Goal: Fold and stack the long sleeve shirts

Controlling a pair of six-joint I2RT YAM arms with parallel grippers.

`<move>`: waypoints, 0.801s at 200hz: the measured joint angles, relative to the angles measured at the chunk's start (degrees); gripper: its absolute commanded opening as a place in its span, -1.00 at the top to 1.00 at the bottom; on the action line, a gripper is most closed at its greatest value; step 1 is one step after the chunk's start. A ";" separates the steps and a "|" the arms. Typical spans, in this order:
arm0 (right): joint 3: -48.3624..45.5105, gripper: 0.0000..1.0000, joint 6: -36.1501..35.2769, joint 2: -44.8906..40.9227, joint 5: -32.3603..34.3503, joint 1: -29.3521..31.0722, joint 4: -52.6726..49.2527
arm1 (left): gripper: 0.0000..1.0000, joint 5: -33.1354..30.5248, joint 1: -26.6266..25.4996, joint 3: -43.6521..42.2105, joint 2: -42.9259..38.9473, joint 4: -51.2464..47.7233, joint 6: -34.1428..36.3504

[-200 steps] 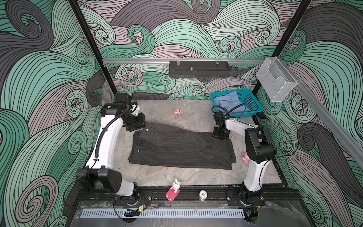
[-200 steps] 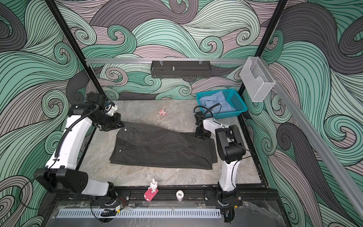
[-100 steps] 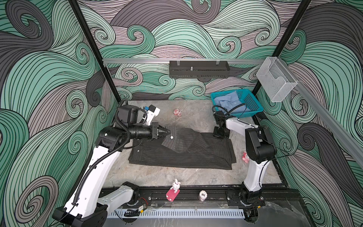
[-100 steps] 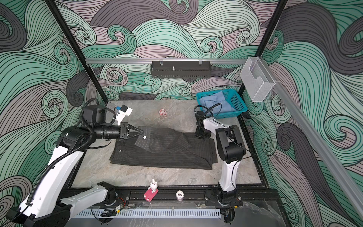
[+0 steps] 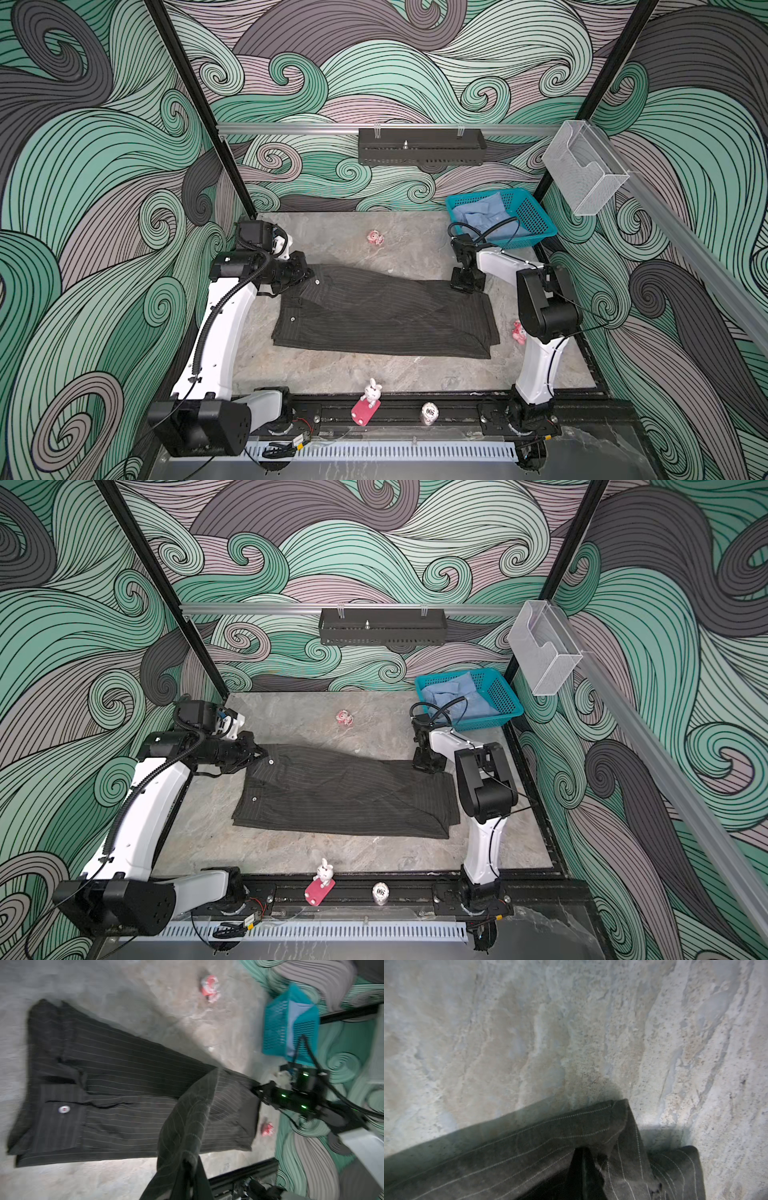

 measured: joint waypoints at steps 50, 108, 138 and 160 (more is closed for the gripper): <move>0.33 0.95 -0.07 0.28 0.11 0.00 -0.24 | 1.00 -11.56 1.73 2.32 14.23 -3.82 2.86; 0.35 0.95 -0.72 0.35 0.15 0.00 -0.26 | 1.00 -21.51 3.43 7.58 24.83 -6.21 3.15; 0.70 0.96 -0.90 0.63 0.22 -0.02 -0.52 | 1.00 -24.22 3.41 14.25 28.70 -6.82 3.39; 1.05 0.96 -0.96 0.92 0.37 -0.02 -0.63 | 1.00 -24.63 3.43 15.74 33.53 -7.08 3.78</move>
